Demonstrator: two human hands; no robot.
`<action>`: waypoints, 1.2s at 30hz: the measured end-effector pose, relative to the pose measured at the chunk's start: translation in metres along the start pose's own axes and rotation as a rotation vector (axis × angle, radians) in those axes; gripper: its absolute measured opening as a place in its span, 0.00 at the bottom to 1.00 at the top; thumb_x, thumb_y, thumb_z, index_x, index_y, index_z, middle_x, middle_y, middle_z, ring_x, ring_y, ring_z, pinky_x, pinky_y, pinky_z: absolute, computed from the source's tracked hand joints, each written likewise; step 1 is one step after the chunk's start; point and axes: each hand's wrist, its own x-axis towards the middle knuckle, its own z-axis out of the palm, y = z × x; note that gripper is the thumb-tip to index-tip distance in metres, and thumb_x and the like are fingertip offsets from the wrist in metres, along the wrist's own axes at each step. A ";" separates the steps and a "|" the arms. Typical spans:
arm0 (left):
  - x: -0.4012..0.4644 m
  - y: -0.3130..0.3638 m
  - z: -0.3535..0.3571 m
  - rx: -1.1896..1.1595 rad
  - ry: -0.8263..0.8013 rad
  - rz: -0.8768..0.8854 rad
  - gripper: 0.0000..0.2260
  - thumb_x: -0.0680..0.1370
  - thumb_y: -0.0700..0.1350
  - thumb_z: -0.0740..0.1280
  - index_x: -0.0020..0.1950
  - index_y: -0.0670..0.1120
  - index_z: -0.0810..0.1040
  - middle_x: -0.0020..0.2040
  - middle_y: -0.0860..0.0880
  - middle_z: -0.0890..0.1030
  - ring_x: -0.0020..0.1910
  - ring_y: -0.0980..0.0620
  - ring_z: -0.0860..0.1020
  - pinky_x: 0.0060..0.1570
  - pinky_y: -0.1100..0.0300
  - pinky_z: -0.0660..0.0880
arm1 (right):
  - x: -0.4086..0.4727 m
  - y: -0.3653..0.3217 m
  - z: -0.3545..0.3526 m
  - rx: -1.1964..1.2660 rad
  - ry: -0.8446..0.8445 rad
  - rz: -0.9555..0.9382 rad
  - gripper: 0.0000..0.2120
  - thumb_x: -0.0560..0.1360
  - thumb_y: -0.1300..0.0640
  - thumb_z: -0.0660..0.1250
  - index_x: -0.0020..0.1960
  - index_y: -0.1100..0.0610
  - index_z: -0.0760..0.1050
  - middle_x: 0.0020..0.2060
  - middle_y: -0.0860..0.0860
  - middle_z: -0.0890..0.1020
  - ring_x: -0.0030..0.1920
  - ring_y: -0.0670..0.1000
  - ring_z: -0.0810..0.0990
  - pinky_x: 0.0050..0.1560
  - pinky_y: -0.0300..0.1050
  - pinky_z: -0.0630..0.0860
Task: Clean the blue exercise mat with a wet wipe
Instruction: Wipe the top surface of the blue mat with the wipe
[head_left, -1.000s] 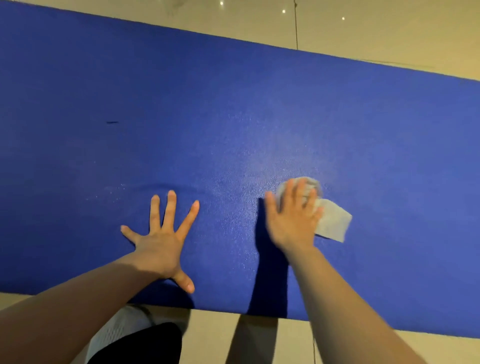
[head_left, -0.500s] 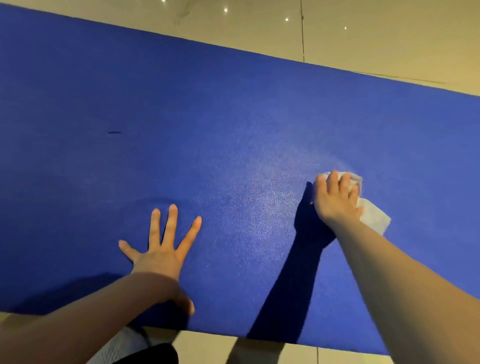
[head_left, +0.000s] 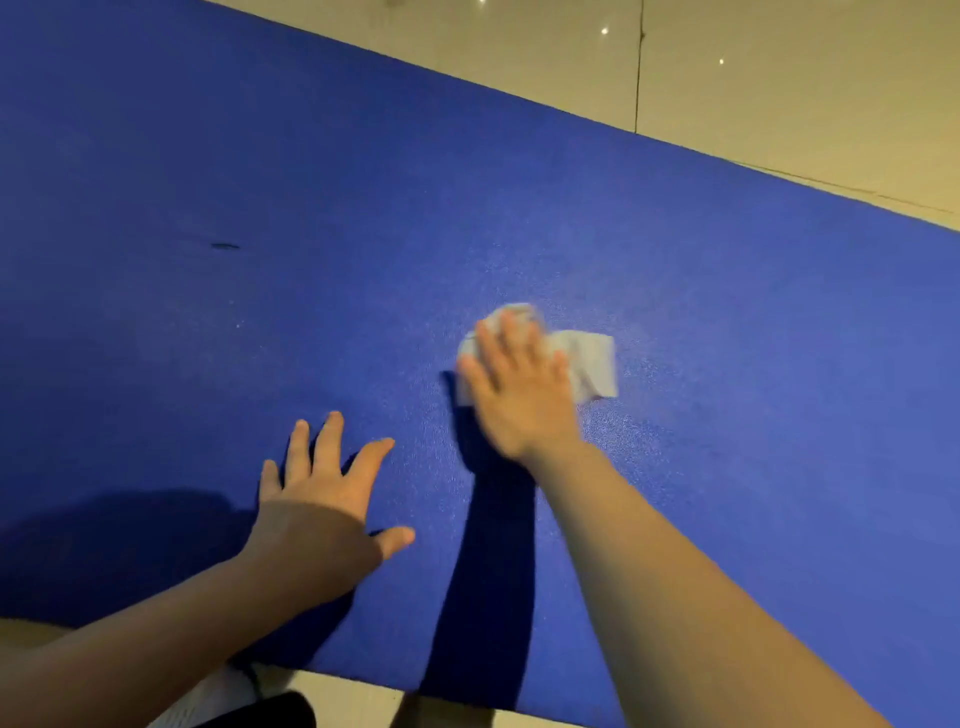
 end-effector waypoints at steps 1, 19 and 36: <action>0.002 0.000 -0.004 -0.042 0.096 0.019 0.32 0.77 0.65 0.61 0.77 0.59 0.53 0.79 0.47 0.44 0.78 0.43 0.45 0.73 0.43 0.51 | 0.003 0.024 -0.004 -0.017 0.039 0.077 0.39 0.71 0.35 0.30 0.80 0.45 0.47 0.79 0.48 0.41 0.78 0.54 0.37 0.74 0.63 0.40; 0.144 -0.006 -0.052 -0.099 0.819 0.096 0.29 0.80 0.59 0.49 0.76 0.45 0.66 0.75 0.39 0.65 0.75 0.37 0.61 0.70 0.33 0.52 | 0.019 -0.011 -0.009 0.126 0.127 -0.083 0.42 0.69 0.39 0.25 0.79 0.46 0.50 0.79 0.44 0.46 0.78 0.47 0.40 0.75 0.55 0.35; 0.149 0.001 -0.049 -0.017 0.968 0.000 0.27 0.79 0.58 0.52 0.75 0.48 0.67 0.74 0.40 0.66 0.74 0.40 0.63 0.71 0.39 0.55 | 0.090 -0.029 -0.048 0.017 0.007 -0.116 0.32 0.81 0.36 0.44 0.80 0.48 0.41 0.78 0.47 0.36 0.77 0.53 0.31 0.72 0.57 0.28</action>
